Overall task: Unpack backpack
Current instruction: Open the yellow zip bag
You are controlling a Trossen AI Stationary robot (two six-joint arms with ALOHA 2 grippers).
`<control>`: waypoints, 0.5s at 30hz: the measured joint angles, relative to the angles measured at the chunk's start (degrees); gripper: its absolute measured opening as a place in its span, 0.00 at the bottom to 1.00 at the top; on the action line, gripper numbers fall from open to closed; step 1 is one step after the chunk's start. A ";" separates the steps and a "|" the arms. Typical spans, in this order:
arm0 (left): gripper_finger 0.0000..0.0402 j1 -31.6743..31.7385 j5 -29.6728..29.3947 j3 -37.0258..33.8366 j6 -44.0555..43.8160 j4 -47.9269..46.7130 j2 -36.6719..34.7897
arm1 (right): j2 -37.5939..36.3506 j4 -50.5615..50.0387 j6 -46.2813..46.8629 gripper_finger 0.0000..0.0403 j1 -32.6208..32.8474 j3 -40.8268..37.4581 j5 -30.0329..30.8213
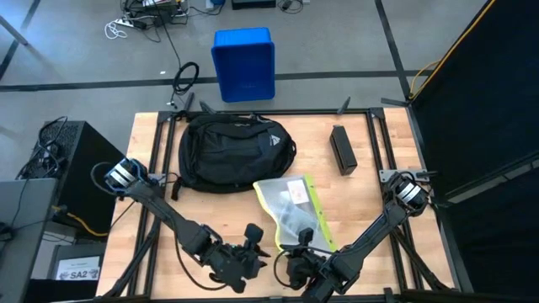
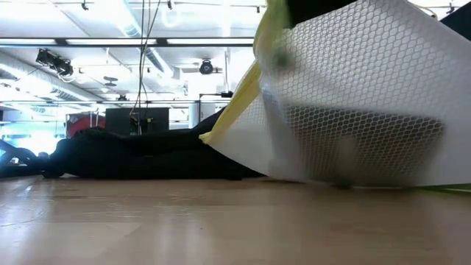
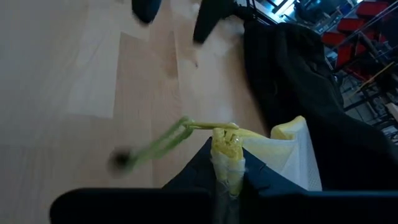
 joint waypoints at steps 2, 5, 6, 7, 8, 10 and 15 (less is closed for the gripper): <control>0.26 0.24 -0.06 -3.47 -1.70 5.75 0.00 | 0.00 0.02 0.11 0.00 -0.09 0.02 -0.09; 0.32 1.07 -0.19 -8.83 -4.35 13.32 0.00 | 0.00 0.08 0.27 0.00 -0.34 0.02 -0.78; 0.34 1.33 -0.19 -10.35 -5.27 15.80 0.02 | 0.00 0.16 0.26 0.00 -0.37 0.02 -0.84; 0.37 1.66 -0.19 -11.71 -6.01 18.18 0.02 | 0.00 0.24 0.26 0.00 -0.37 0.02 -0.94; 0.39 1.99 -0.21 -12.81 -6.94 20.31 0.02 | 0.00 0.24 0.26 0.00 -0.42 0.02 -1.04; 0.43 2.72 -0.23 -14.63 -8.86 23.72 0.02 | 0.00 0.28 0.25 0.00 -0.52 0.02 -1.24; 0.51 4.46 0.04 -17.00 -12.34 27.95 0.02 | 0.00 0.48 0.24 0.00 -0.77 0.02 -1.33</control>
